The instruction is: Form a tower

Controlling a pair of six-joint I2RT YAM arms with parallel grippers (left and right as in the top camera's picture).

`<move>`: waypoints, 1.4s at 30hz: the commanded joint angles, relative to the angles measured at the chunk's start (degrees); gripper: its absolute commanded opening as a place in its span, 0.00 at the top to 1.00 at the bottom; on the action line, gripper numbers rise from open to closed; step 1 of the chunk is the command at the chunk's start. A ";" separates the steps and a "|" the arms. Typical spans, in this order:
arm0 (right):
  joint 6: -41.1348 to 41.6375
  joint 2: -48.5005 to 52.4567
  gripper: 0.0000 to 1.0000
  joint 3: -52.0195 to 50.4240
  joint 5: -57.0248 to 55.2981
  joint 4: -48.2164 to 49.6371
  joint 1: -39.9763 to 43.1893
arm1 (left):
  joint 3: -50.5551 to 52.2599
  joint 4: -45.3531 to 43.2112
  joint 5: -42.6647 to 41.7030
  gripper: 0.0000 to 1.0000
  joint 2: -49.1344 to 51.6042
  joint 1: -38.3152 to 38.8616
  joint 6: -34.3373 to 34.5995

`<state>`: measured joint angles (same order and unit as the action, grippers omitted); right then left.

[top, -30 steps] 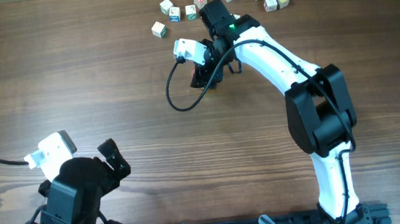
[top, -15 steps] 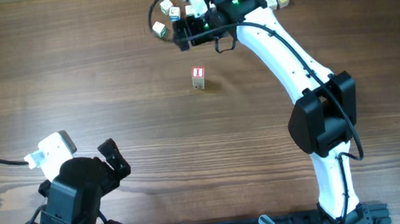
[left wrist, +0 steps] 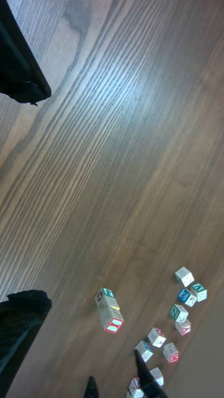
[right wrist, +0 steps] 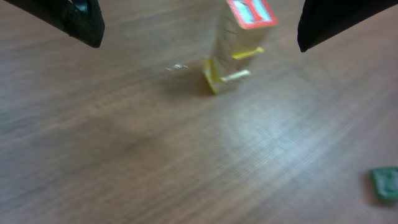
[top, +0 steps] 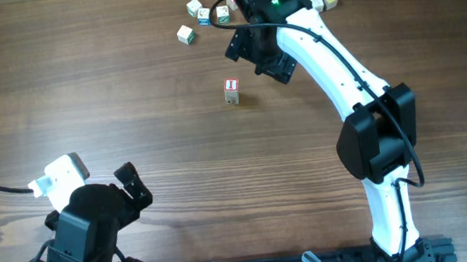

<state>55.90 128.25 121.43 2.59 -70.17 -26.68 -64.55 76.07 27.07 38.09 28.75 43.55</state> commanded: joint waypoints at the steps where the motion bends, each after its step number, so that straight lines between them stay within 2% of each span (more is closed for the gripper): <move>1: -6.34 -0.35 0.00 0.35 3.48 3.74 -1.05 | 0.15 -0.15 -0.26 0.00 -0.04 -0.13 -1.14; 5: -9.55 -0.20 0.00 -0.55 2.03 7.89 -4.22 | 0.15 -0.15 -0.26 0.00 -0.04 -0.13 -1.14; 7: -9.20 -0.20 0.00 -3.78 -2.67 8.94 -6.12 | 0.15 -0.15 -0.26 0.00 -0.04 -0.13 -1.14; 13: -9.20 -0.20 0.00 -10.03 -5.95 12.68 -9.38 | 0.15 -0.15 -0.26 0.00 -0.04 -0.13 -1.14; 23: -12.09 -0.20 0.00 -15.91 -7.30 17.42 -9.46 | 0.15 -0.15 -0.26 0.00 -0.04 -0.13 -1.14; 31: -12.44 -0.20 0.00 -15.98 -7.76 17.75 -9.49 | 0.15 -0.15 -0.26 0.00 -0.04 -0.13 -1.14; 37: -14.53 -0.20 0.31 -15.98 -8.15 18.05 -9.49 | 0.15 -0.15 -0.26 0.00 -0.04 -0.13 -1.14; 42: -16.44 -0.20 0.40 -15.98 -8.13 18.88 -9.49 | 0.15 -0.15 -0.26 0.00 -0.04 -0.13 -1.14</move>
<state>41.19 128.27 106.08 -4.36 -51.59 -36.18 -64.55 76.07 27.07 38.09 28.75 43.55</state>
